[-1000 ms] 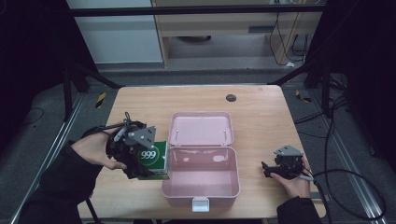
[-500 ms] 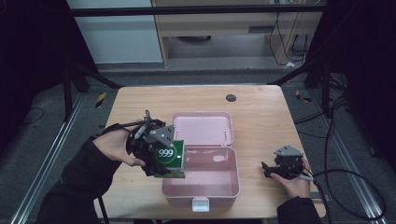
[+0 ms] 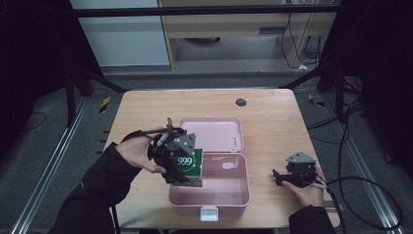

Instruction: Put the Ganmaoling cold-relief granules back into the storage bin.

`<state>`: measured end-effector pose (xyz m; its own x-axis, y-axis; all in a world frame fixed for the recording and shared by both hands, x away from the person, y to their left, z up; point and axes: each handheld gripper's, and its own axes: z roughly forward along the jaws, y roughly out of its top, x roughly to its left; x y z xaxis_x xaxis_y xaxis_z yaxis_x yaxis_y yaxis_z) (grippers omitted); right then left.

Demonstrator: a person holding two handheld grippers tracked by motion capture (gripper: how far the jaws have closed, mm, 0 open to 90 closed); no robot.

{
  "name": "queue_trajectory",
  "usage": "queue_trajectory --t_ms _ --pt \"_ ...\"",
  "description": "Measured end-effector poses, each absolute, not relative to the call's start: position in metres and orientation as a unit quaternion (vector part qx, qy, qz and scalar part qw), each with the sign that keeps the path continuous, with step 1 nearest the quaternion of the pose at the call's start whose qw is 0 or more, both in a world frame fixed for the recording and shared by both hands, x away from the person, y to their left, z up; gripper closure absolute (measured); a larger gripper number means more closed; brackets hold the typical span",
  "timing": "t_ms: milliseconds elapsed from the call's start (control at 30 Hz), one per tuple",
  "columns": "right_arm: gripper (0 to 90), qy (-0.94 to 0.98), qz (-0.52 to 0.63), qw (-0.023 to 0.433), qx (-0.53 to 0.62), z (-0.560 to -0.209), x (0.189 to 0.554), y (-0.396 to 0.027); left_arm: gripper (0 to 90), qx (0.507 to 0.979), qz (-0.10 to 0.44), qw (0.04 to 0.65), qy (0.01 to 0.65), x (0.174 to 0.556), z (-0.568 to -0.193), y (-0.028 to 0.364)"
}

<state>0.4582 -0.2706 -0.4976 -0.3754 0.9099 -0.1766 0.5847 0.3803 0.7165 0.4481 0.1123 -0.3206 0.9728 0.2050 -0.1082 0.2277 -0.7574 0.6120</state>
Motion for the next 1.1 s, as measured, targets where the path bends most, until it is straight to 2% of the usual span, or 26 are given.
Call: queue_trajectory --t_ms 900,1100 --pt "3.7 0.782 0.282 0.284 0.478 -0.5 0.459 -0.27 14.5 0.927 -0.037 0.339 0.157 0.453 -0.371 0.107" --pt "3.5 0.783 0.281 0.283 0.478 -0.501 0.459 -0.27 14.5 0.915 -0.042 0.356 0.183 0.449 -0.383 0.105"
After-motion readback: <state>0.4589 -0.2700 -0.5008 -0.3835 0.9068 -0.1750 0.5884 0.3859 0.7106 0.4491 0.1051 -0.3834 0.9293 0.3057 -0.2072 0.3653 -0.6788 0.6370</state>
